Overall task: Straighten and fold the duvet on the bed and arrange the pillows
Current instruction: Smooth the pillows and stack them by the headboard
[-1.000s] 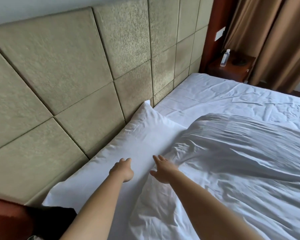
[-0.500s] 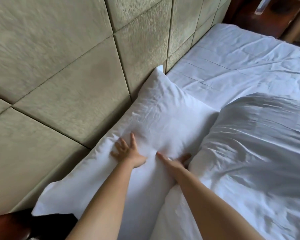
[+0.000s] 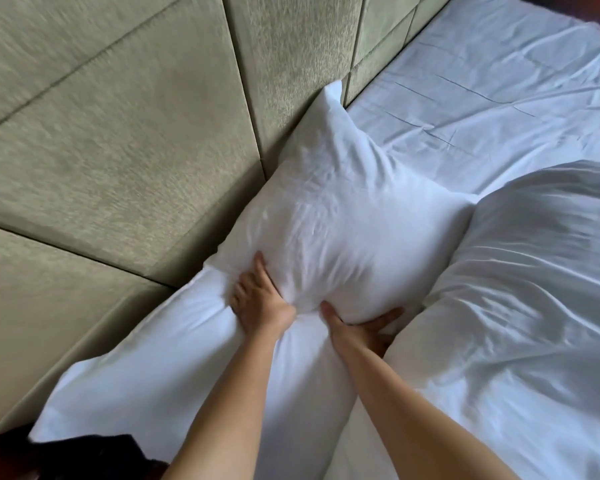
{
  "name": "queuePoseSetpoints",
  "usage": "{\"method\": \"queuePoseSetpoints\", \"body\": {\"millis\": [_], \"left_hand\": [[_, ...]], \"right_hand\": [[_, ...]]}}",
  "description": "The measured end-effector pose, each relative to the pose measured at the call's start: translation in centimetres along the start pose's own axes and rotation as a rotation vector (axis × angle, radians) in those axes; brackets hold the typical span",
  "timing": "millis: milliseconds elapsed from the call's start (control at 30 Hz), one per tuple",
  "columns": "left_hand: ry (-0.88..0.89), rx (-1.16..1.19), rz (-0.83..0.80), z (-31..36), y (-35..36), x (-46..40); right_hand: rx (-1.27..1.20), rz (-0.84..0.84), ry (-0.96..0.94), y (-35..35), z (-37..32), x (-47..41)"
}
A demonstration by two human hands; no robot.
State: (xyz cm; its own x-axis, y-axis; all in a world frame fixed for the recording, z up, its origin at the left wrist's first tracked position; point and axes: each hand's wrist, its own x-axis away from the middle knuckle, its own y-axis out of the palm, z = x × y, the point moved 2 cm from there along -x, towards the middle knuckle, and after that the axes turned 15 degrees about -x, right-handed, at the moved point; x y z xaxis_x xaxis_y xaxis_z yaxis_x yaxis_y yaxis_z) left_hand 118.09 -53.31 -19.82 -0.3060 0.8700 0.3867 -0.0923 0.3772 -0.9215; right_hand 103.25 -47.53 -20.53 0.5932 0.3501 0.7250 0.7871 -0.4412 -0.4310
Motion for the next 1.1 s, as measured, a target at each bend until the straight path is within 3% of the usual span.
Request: {"method": "queuePoseSetpoints", "body": {"millis": [267,433,633,900,1100], "left_hand": [[-0.128,0.118,-0.005,0.1,-5.0,1.2],[-0.128,0.119,0.155,-1.0,-10.4,3.5],[-0.174,0.141,0.401,-3.2,-19.6,10.1],[-0.101,0.221,0.722,-2.7,-34.1,23.2],[-0.043,0.351,0.826,1.4,-38.0,33.0]], "right_hand": [[-0.235,0.055,-0.215,-1.7,-1.1,1.4],[-0.321,0.029,-0.184,-4.1,-3.8,5.4],[-0.434,-0.166,-0.212,-8.5,-7.4,14.0],[-0.710,-0.355,-0.438,-20.0,-13.0,26.0],[-0.728,-0.317,-0.711,-33.7,-14.6,29.7]]}}
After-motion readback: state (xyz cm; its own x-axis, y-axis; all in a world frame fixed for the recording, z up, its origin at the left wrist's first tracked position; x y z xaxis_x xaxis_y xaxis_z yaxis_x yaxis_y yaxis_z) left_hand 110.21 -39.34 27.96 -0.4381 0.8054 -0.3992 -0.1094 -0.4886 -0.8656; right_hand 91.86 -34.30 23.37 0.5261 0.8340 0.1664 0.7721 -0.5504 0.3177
